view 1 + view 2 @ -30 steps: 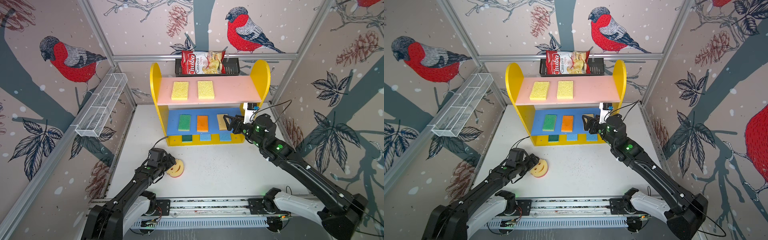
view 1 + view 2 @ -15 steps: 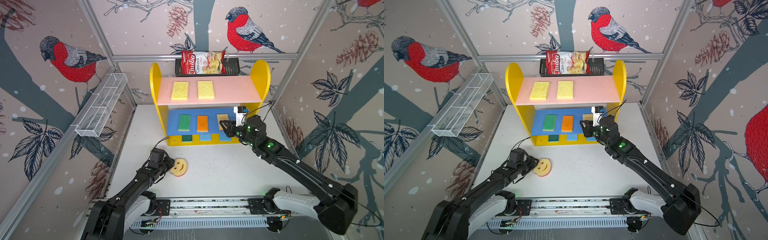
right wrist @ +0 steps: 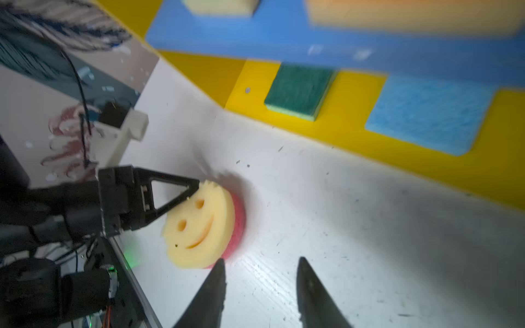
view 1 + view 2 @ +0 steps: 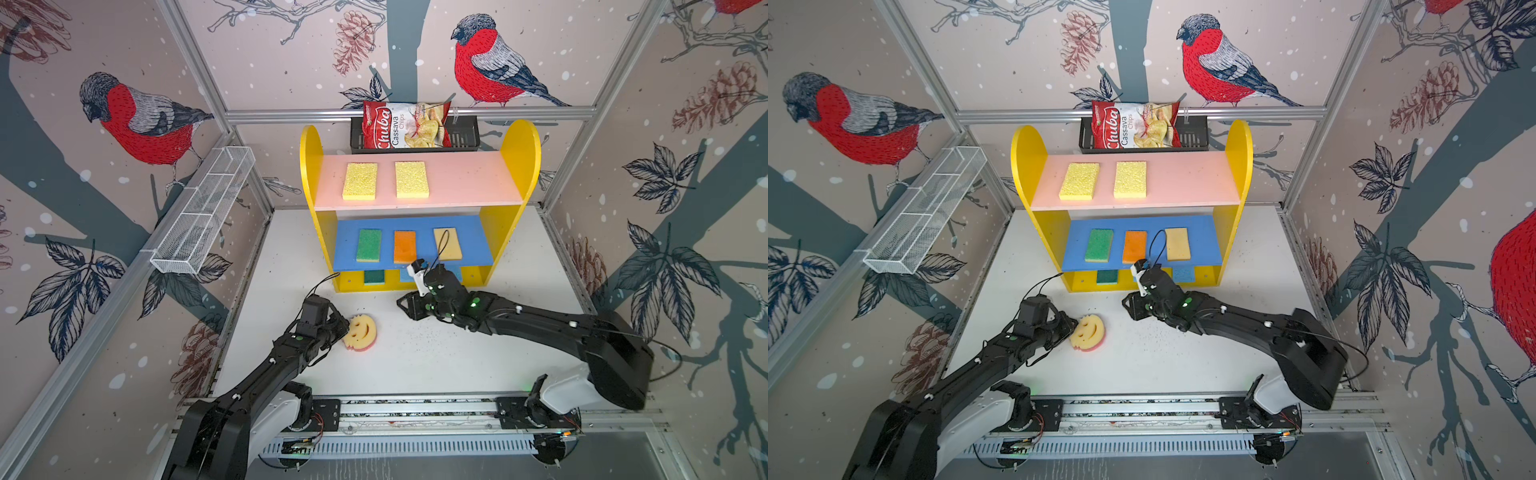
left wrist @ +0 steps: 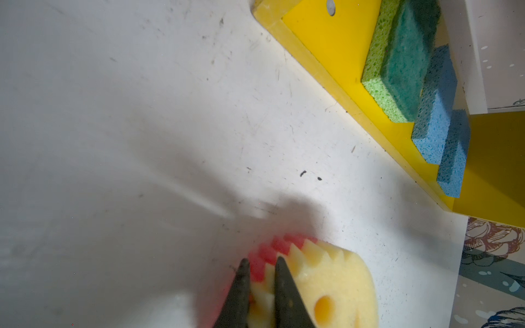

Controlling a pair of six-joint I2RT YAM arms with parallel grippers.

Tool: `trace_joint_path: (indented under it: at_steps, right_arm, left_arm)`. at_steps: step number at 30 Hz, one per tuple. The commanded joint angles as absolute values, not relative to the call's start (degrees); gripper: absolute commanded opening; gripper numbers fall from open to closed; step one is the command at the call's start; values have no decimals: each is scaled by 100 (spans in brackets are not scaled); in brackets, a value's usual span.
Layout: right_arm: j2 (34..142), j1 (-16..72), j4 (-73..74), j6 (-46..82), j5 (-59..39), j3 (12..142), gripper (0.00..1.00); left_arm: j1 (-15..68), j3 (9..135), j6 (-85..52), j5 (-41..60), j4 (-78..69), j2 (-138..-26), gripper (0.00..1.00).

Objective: Place and organize the cleaning sponges onto the shelf
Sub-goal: 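Hold the smiley sponge with left gripper while right gripper reaches toward it, then grasp the smiley sponge with right gripper and lift it from left gripper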

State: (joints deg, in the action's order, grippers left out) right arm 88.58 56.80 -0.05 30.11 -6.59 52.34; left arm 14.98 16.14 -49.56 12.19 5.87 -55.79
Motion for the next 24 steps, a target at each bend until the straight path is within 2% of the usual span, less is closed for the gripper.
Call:
trace_joint_path:
  at_steps: [1, 6, 12, 15, 18, 20, 23, 24]
  right_arm:
    - [9473, 5954, 106, 2973, -965, 5555, 56]
    - [10512, 6194, -144, 2865, -1434, 6144, 57]
    - [11111, 6205, 27, 3058, -1841, 6415, 63]
    - [11346, 6202, 89, 3128, -1987, 6562, 62]
    - [11514, 6199, 136, 3200, -2137, 6690, 53]
    - [11611, 6202, 126, 3218, -2196, 6772, 41]
    - [11672, 6203, 99, 3226, -2218, 6854, 17]
    - [11664, 6200, 96, 3226, -2215, 6867, 13]
  left_arm:
    - [1501, 1566, -4825, 1266, 712, -5517, 17]
    - [1505, 1466, -4812, 1299, 655, -5440, 17]
    - [1498, 1329, -4841, 1387, 465, -5466, 17]
    - [1503, 1261, -4843, 1440, 358, -5533, 16]
    - [1498, 1239, -4825, 1484, 276, -5625, 16]
    - [1504, 1224, -4801, 1517, 217, -5681, 17]
    - [1506, 1203, -4803, 1591, 120, -5704, 16]
    - [1505, 1203, -4799, 1630, 95, -5682, 18]
